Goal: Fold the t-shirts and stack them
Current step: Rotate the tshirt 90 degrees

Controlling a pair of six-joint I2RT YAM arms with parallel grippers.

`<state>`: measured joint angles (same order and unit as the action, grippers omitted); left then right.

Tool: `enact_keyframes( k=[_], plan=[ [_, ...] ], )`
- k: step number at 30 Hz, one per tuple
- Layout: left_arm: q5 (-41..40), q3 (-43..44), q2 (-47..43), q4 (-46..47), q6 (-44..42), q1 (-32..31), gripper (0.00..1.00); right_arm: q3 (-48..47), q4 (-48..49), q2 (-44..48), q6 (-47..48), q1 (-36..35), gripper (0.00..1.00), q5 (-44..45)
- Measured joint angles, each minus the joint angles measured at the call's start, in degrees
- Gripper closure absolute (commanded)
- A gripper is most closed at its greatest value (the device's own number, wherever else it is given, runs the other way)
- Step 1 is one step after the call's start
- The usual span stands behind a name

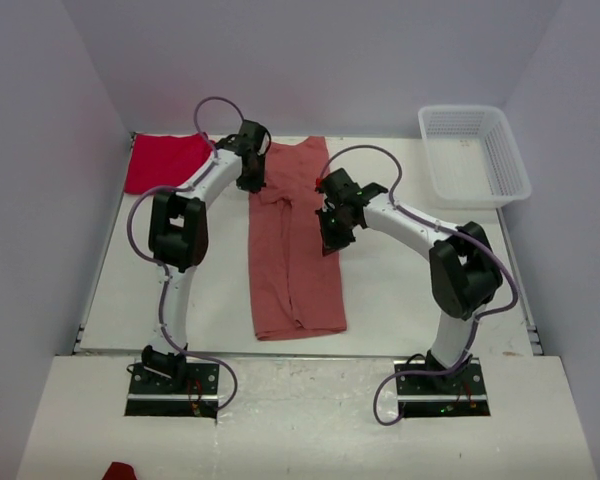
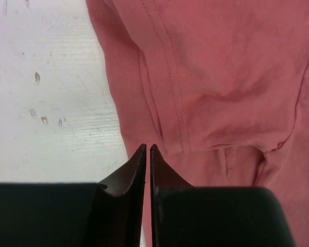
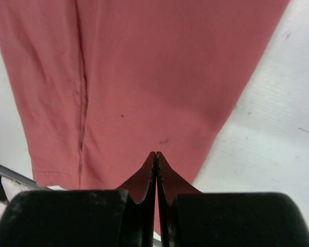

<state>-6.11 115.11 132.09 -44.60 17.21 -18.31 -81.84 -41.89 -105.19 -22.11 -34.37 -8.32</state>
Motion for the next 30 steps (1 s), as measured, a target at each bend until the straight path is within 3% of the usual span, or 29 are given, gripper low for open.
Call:
enact_keyframes(
  k=[6,8,9,16,30],
  plan=[
    [2.0,0.6,0.0,1.1,0.8,0.0,0.92,4.5,2.3,-4.3,-0.9,0.0,0.99,-5.0],
    [2.7,0.8,0.0,1.2,1.2,0.0,0.88,4.5,3.0,-5.3,-1.0,-0.1,0.84,-5.4],
    [2.9,0.8,0.0,1.3,1.3,-0.1,0.86,4.5,3.1,-5.6,-1.2,-0.1,0.83,-5.6],
    [3.0,0.8,0.0,1.2,1.3,-0.7,0.80,3.1,3.4,-6.9,-0.8,-0.1,0.80,-6.0],
    [2.9,-0.4,1.6,1.0,1.3,-1.5,0.79,3.1,3.6,-6.9,-0.8,-0.1,0.80,-6.1]
  ],
)
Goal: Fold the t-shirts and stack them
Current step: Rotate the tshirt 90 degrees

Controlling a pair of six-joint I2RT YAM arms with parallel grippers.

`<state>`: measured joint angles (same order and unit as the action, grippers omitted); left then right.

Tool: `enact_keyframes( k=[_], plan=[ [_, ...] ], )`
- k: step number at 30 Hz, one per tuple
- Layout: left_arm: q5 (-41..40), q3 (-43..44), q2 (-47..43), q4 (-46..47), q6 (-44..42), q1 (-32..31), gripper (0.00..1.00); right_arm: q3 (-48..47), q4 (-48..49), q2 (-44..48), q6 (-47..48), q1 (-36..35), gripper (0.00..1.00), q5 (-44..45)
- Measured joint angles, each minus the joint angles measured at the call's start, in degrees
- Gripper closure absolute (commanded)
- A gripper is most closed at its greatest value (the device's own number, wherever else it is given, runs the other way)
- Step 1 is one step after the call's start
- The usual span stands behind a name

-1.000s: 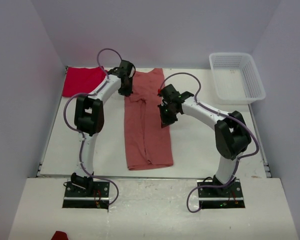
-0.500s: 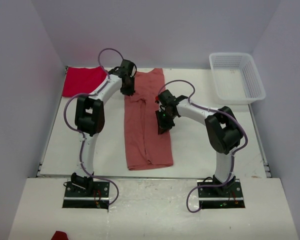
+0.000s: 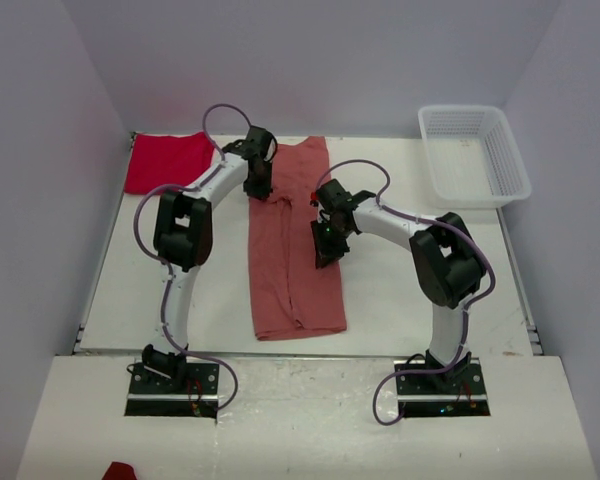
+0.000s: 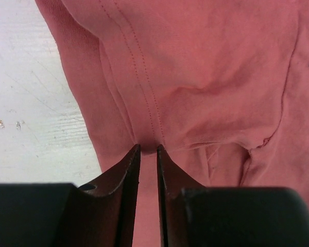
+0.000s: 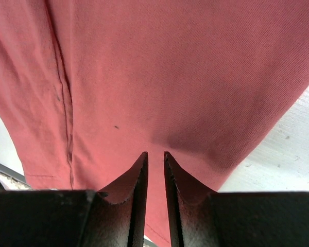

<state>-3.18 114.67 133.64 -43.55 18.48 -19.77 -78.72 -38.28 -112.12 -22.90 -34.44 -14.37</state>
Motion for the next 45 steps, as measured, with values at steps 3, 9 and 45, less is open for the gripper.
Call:
enact_keyframes(
  k=[3,9,45],
  plan=[
    [-0.3,-0.2,0.2,-0.1,0.0,0.0,0.79,0.1,0.1,0.0,0.0,0.0,0.79,0.0],
    [-0.6,-0.2,0.6,-0.1,0.0,-0.2,0.78,0.4,0.2,0.6,0.0,0.0,0.79,0.2],
    [-4.1,-16.2,-9.6,3.0,5.1,-1.8,1.00,2.8,0.7,2.0,-0.1,0.0,0.79,0.3]
  ],
)
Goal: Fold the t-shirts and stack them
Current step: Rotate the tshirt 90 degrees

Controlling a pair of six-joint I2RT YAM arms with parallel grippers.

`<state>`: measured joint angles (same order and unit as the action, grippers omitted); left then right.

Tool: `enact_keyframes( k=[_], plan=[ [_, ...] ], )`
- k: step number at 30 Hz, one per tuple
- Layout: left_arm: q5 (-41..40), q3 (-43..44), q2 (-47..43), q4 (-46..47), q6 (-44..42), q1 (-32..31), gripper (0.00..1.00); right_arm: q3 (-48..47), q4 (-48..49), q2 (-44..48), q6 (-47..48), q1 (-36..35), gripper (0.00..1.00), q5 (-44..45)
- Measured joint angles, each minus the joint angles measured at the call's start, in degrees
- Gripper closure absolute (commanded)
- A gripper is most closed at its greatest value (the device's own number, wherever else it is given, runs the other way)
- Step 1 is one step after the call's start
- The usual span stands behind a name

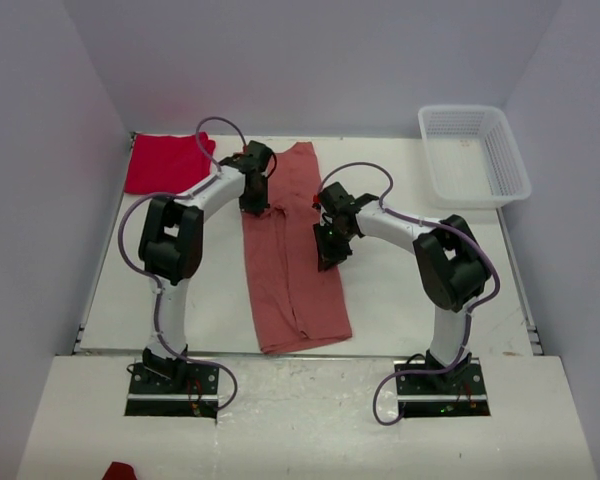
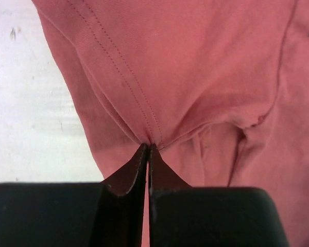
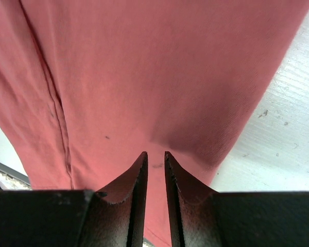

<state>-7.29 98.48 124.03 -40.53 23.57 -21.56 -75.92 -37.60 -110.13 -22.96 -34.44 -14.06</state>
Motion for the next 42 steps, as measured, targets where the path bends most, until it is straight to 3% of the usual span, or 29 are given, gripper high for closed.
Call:
enact_keyframes(
  k=[3,6,7,9,16,21,23,24,25,26,33,42],
  plan=[
    [-0.2,-2.0,-2.3,0.1,1.4,-0.2,0.97,0.0,0.0,0.0,0.0,0.0,0.79,0.0],
    [-0.2,-2.4,-2.8,0.7,2.3,-0.3,0.87,0.0,0.0,0.0,0.0,0.0,0.79,0.0],
    [-0.2,-2.6,-2.8,0.8,2.5,-0.3,0.71,0.1,0.0,0.0,0.0,0.0,0.79,0.0],
    [-0.4,-3.1,-2.8,0.7,3.1,-0.4,0.58,0.2,0.1,0.0,0.0,0.0,0.79,0.0],
    [-3.0,-4.1,-3.0,0.5,6.5,-0.4,0.52,0.5,0.3,0.2,0.0,0.0,0.79,0.0],
    [-7.2,-8.3,-8.5,0.7,8.9,-1.4,0.62,3.3,0.9,4.0,-0.1,0.0,0.79,0.0],
    [-7.5,-9.4,-11.5,0.7,8.9,-2.1,0.77,5.2,1.2,6.6,-0.1,0.0,0.79,0.2],
    [-7.4,-9.5,-12.9,0.8,8.9,-2.4,0.91,6.2,1.1,8.0,-0.1,0.0,0.82,0.5],
    [-7.3,-9.5,-14.0,0.9,9.1,-2.7,1.00,7.1,1.0,9.2,-0.1,0.0,0.92,0.8],
    [-7.0,-9.6,-15.1,1.2,9.1,-3.1,1.00,7.9,1.1,10.6,0.0,0.0,1.00,1.0],
    [-3.1,-18.8,-21.0,4.5,7.8,-4.7,1.00,18.1,3.7,20.1,-0.8,0.0,1.00,-1.8],
    [2.5,-12.3,-11.9,9.1,2.6,-4.7,1.00,23.4,7.6,20.4,-1.4,-1.7,1.00,-5.4]
  ],
)
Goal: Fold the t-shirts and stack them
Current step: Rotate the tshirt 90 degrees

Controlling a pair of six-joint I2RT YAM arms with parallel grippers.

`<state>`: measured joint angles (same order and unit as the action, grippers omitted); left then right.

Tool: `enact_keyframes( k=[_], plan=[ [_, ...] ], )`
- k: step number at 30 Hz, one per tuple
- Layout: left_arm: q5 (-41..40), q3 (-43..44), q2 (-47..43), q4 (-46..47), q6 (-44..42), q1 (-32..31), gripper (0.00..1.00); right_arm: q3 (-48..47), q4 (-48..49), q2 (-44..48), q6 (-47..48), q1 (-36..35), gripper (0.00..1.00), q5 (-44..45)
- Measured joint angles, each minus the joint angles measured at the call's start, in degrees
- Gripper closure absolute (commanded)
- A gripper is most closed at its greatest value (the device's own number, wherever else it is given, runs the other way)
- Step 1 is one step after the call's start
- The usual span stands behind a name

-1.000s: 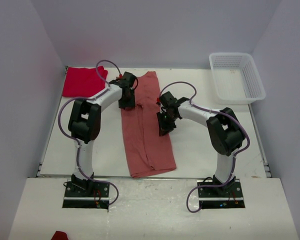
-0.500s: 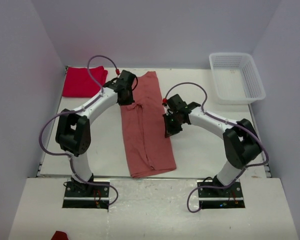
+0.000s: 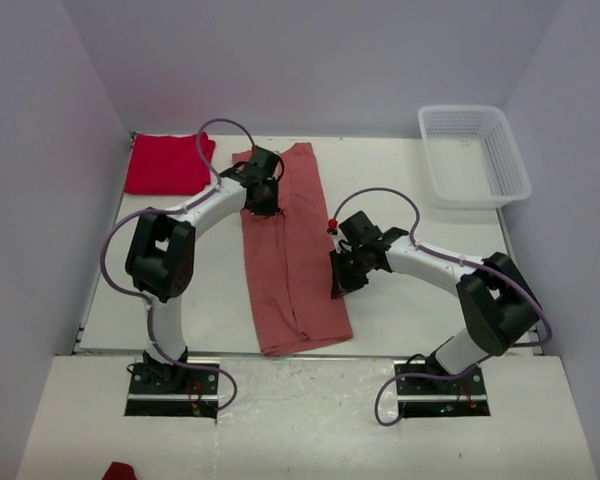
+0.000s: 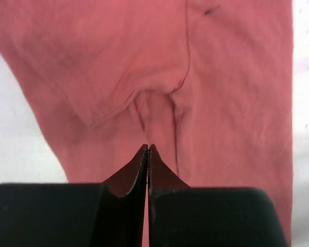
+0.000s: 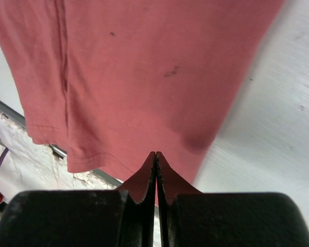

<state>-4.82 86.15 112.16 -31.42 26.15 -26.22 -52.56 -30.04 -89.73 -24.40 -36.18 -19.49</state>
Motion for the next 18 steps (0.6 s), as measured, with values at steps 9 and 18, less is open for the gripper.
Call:
enact_keyframes(
  k=[9,18],
  plan=[
    [0.1,11.5,12.8,0.5,-1.9,0.3,1.00,2.6,4.1,-2.8,-0.7,-1.6,1.00,-1.2],
    [2.5,21.0,21.0,0.0,-3.9,1.3,1.00,3.0,6.6,-6.8,-2.2,-2.3,1.00,-3.3]
  ],
)
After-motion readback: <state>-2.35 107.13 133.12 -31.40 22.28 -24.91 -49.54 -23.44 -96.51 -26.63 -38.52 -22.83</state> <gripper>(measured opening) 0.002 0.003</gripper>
